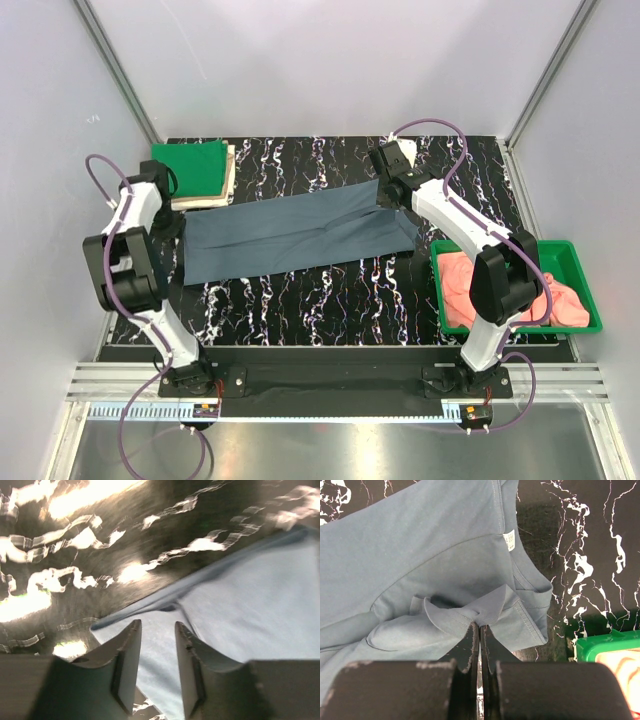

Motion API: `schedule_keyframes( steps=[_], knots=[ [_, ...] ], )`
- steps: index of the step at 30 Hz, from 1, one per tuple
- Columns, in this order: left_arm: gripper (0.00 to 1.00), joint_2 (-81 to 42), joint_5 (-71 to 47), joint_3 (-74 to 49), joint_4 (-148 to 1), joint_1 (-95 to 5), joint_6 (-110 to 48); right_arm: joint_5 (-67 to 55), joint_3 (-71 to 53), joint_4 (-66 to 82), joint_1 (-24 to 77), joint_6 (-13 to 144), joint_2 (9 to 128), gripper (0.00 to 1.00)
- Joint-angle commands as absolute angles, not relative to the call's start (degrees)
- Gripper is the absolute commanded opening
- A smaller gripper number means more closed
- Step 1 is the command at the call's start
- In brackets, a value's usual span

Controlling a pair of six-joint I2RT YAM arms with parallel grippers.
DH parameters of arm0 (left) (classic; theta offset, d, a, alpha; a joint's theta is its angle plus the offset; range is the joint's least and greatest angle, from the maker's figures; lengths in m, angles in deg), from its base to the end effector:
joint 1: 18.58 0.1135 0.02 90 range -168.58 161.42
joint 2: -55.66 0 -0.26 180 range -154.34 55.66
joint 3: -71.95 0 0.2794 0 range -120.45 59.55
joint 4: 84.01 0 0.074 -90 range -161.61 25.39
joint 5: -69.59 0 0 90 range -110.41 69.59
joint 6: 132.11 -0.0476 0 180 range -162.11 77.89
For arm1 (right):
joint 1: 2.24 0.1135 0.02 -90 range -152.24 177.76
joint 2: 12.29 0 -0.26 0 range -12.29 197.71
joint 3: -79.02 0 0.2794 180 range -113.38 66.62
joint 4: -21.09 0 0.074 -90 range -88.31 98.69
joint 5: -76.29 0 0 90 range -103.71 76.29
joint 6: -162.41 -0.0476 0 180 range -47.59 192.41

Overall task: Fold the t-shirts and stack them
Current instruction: Fold the tshirt

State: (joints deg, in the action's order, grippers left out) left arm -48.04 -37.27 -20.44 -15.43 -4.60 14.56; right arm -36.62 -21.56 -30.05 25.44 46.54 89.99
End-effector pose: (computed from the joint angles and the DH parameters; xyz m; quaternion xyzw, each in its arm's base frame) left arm 0.3621 0.1044 0.1936 -0.5803 0.7965 0.1043 0.1343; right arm 0.3856 0.1814 0.2653 0.0486 0.9299 -0.0274 0.3636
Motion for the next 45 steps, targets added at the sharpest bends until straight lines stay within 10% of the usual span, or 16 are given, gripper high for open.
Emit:
schedule_keyframes(
  steps=[1, 9, 30, 45],
  knots=[
    [0.31, -41.56, -31.18, -18.42, -27.89, -5.57, -2.78, -35.24, -22.76, -28.31, 25.0, 45.78, 89.31, 0.0],
    [0.43, -37.77, -12.94, -7.07, -42.25, -6.19, -14.23, -34.01, -23.03, -28.05, 25.0, 46.92, 89.57, 0.0],
    [0.43, -44.18, -26.82, -6.63, -38.83, -6.72, -21.71, -33.83, -23.37, -27.79, 24.92, 47.53, 89.92, 0.0],
    [0.0, -49.46, -32.09, -11.9, -36.19, -6.81, -22.07, -37.26, -20.92, -27.7, 24.83, 47.89, 89.05, 0.0]
  ],
)
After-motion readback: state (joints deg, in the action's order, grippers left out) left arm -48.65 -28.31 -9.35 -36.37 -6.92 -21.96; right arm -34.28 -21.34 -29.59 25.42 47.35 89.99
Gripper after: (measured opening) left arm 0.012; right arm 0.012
